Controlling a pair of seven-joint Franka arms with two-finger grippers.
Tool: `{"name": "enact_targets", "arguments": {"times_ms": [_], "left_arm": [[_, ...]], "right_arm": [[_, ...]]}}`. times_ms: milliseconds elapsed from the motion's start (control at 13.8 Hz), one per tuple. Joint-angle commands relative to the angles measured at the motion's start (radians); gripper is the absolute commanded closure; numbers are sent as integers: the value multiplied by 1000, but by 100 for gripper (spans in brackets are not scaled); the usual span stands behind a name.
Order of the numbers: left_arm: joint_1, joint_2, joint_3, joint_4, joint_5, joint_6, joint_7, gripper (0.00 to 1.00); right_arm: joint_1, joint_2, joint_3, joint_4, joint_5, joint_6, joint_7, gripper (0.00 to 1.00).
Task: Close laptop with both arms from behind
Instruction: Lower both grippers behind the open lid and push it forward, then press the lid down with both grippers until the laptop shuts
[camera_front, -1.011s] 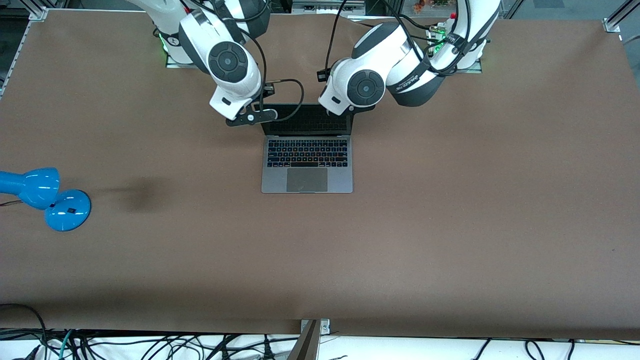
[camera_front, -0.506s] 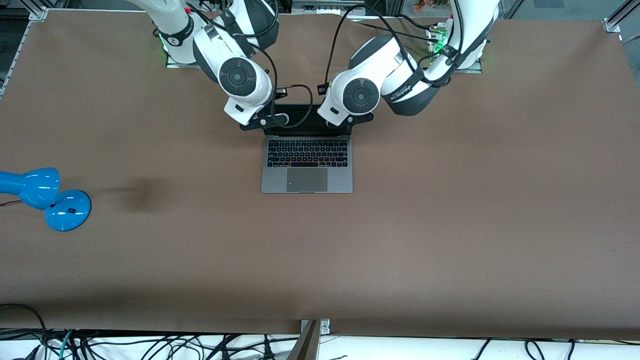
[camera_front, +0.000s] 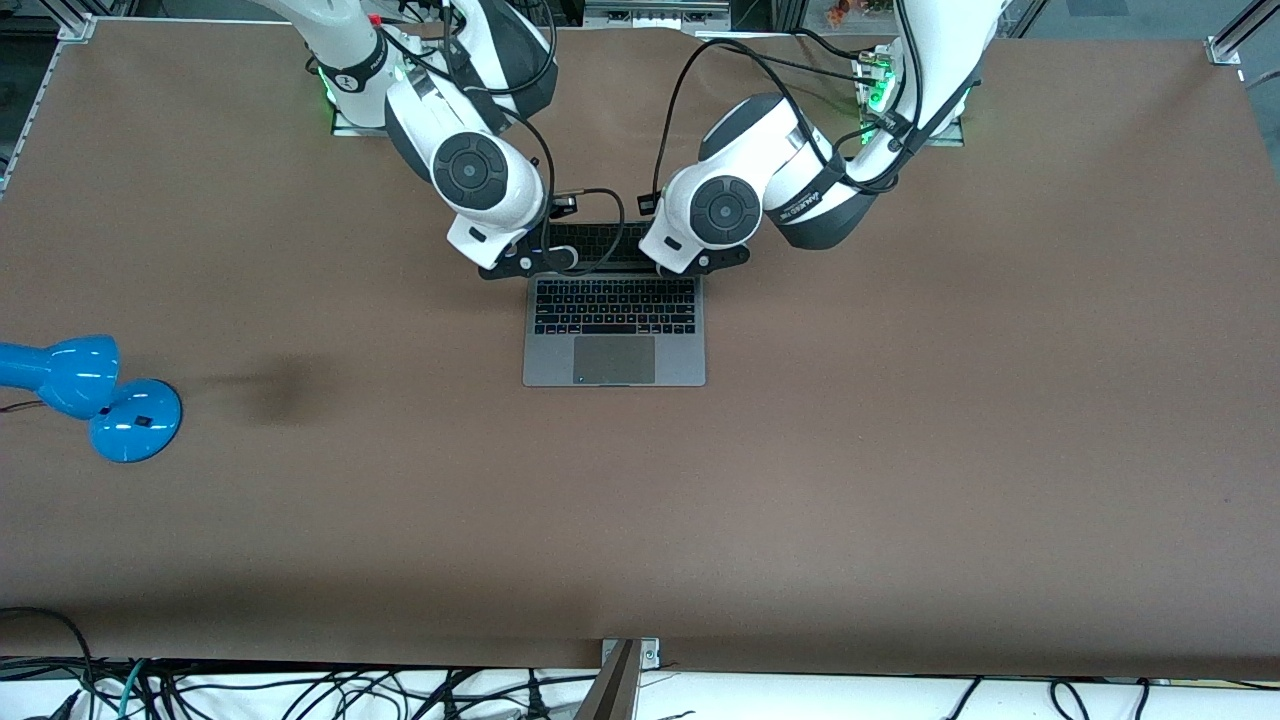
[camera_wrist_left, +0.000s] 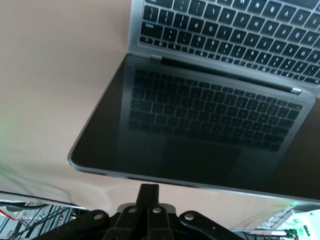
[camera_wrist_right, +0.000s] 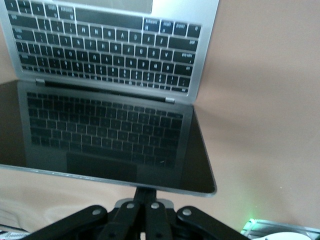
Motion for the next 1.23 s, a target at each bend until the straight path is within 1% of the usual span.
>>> {"name": "enact_targets", "arguments": {"times_ms": [0,144,289,433,722,939,1156], "left_arm": [[2,44,-5,60,42,1,-3,100],[4,59,0,74,59,1,-3,100],[2,69,29,85,59,3,-2,100],[2,104,29,138,81,1,-3,100],[2,173,32,201,118,3,-8,100],[-2,181,60,208,116,22,-3,100],[-6,208,69,231,116,36,-3,100]], "right_arm": [[-20,54,-5,76,-23,-3,-5,100],[-23,81,-8,111,-38,-3,-5,100],[-31,103,-9,136,-38,-3,-5,100],[-35,123,-9,151,-51,8,-5,100],[-36,169,-9,160,-77,54,-5,100],[-36,207,-9,197,-94,57,-5,100],[-43,241,-14,225,-115,57,-5,100]]}}
